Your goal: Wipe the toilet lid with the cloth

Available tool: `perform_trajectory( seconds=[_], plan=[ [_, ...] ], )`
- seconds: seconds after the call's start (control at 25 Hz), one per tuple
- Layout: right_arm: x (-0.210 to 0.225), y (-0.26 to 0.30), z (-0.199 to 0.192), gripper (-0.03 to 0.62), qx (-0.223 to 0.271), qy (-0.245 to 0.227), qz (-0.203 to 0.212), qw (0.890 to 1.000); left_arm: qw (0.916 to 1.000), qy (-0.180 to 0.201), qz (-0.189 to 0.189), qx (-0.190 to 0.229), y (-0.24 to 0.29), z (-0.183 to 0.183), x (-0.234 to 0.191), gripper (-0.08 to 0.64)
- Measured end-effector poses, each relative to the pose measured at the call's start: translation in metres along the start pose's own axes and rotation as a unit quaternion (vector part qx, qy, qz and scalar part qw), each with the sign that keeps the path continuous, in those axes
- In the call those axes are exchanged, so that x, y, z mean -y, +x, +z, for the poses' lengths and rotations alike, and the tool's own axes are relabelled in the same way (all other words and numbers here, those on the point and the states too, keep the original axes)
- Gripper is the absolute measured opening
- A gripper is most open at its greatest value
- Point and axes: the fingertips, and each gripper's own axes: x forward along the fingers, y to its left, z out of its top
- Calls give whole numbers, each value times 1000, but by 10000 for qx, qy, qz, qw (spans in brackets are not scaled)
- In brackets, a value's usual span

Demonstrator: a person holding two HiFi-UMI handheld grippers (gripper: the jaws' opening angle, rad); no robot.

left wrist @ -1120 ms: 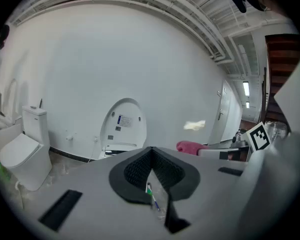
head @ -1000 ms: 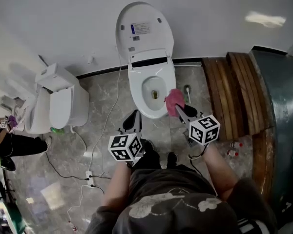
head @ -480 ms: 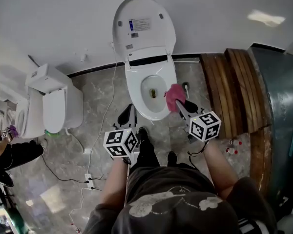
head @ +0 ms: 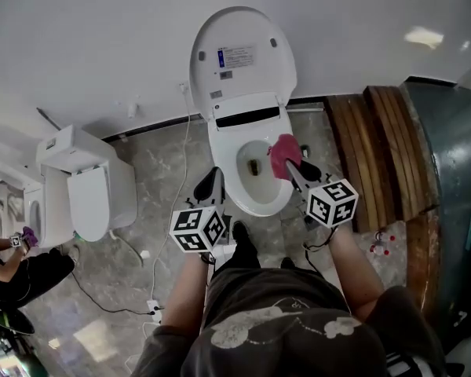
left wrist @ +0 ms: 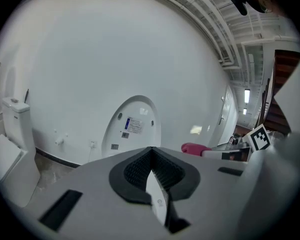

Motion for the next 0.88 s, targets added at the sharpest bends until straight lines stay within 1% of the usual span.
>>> perform_trajectory(
  seconds=[0.2, 0.32, 0.44, 0.52, 0.68, 0.88],
  plan=[
    [0, 33, 19, 49, 51, 41, -234, 9997, 9995, 23, -315, -100, 31, 18, -23, 6],
    [-3, 49, 21, 49, 23, 84, -357, 9993, 9990, 31, -430, -151, 43, 22, -38, 6],
    [-7, 63, 22, 49, -1, 103, -435, 9990, 9983, 150, -528, -213, 53, 25, -47, 6],
    [-9, 70, 25, 49, 23, 117, -468, 9988, 9979, 105, -594, -234, 59, 27, -51, 6],
    [-5, 75, 31, 49, 56, 127, -492, 9987, 9977, -26, -629, -253, 71, 28, -54, 6],
    [17, 84, 39, 49, 52, 176, -422, 9989, 9980, -19, -552, -300, 91, 28, -50, 6]
  ],
)
